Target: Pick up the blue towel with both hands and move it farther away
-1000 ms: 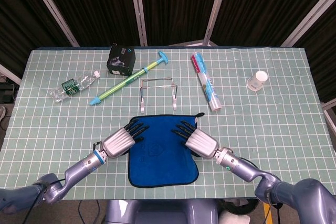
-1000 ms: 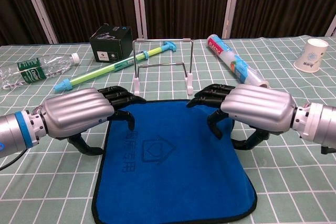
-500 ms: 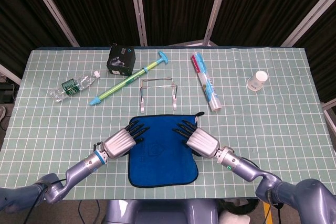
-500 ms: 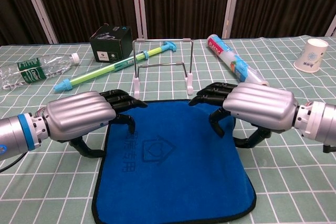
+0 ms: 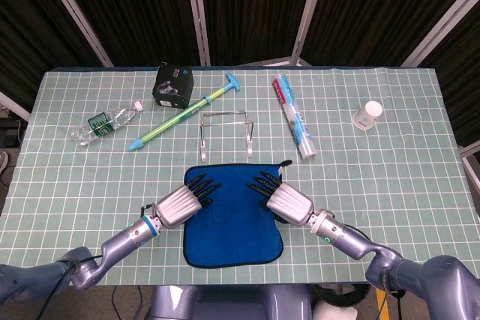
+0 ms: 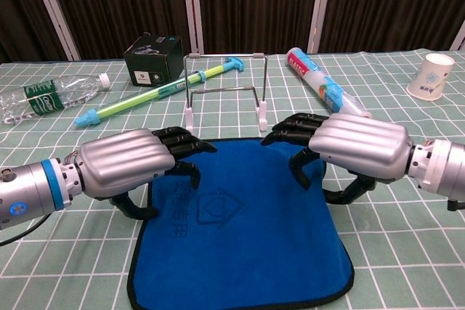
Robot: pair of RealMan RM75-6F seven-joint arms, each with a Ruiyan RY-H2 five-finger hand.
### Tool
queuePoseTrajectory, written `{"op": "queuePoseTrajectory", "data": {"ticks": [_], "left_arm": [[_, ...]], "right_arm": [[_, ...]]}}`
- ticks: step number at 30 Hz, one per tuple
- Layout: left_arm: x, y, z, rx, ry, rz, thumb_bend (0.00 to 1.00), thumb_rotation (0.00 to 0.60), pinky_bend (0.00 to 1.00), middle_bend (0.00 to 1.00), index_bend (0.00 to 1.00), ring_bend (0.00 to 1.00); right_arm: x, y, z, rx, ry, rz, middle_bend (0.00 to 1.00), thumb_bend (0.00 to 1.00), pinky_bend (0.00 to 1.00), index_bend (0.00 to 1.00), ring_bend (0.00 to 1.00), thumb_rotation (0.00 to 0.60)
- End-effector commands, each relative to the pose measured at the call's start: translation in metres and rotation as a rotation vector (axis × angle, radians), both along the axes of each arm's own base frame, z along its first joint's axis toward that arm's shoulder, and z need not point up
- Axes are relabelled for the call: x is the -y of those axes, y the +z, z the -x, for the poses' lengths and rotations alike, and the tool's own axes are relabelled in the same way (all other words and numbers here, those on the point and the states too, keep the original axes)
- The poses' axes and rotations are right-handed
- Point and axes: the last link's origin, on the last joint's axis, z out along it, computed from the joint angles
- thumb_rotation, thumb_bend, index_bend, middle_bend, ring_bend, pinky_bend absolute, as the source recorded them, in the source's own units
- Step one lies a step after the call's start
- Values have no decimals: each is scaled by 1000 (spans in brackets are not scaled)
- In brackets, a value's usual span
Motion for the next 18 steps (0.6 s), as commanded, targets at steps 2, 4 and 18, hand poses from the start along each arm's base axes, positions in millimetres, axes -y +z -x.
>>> {"op": "queuePoseTrajectory", "data": {"ticks": [2,4,18], "left_arm": [[1,-1,1,-10,5,5,307,600,0,0,335,0],[1,-1,3,-19,11,9,307,600,0,0,336,0],[-2,15,22,-39,38,-17,306,600,0,0,336,0]], "right_arm": [[0,0,1,0,-1,0,74,431,0,627,0,600],[1,1,1,0,-2,3,74,431,0,627,0,600],[0,1,3,2,-3,5,73,431,0,628,0,600]]}}
